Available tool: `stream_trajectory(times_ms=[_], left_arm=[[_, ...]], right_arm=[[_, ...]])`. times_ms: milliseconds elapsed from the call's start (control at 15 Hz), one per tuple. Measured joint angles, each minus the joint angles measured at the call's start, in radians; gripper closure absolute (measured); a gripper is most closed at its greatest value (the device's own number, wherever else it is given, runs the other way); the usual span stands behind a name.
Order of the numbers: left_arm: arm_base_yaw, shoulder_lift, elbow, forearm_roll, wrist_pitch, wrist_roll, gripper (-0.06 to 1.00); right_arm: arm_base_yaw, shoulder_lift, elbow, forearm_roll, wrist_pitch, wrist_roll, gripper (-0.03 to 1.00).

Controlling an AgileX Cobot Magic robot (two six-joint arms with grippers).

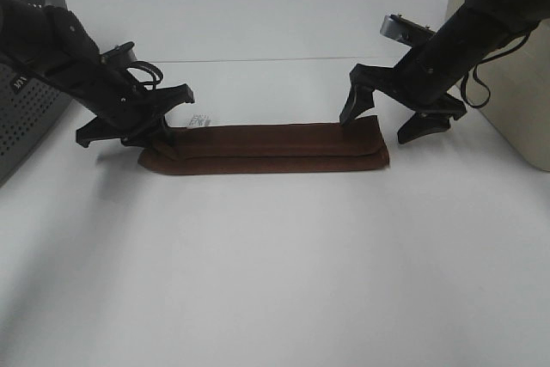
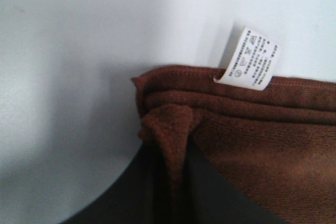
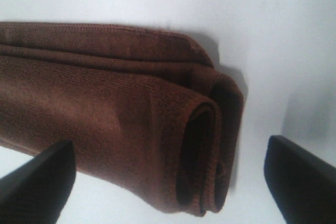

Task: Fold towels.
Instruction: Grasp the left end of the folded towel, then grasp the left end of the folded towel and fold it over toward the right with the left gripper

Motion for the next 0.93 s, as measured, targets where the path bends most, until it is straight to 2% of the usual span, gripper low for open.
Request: stream_trajectory(times_ms=[67, 200, 533, 733, 933], left_arm=[[0.0, 0.0, 0.0, 0.007, 0.002, 0.0, 0.88], [0.002, -0.01, -0.001, 0.057, 0.018, 0.0, 0.88], [0.062, -0.167, -0.001, 0.27, 0.134, -0.071, 0.88], [0.037, -0.238, -0.078, 0.265, 0.222, -0.097, 0.88], [-0.04, -0.231, -0.191, 0.176, 0.304, -0.133, 0.88]], right_arm=[[0.0, 0.0, 0.0, 0.0, 0.0, 0.001, 0.06], [0.0, 0.0, 0.0, 0.0, 0.008, 0.01, 0.06], [0.0, 0.0, 0.0, 0.0, 0.036, 0.028, 0.06], [0.0, 0.0, 0.0, 0.0, 0.065, 0.028, 0.06], [0.0, -0.024, 0.0, 0.0, 0.11, 0.028, 0.06]])
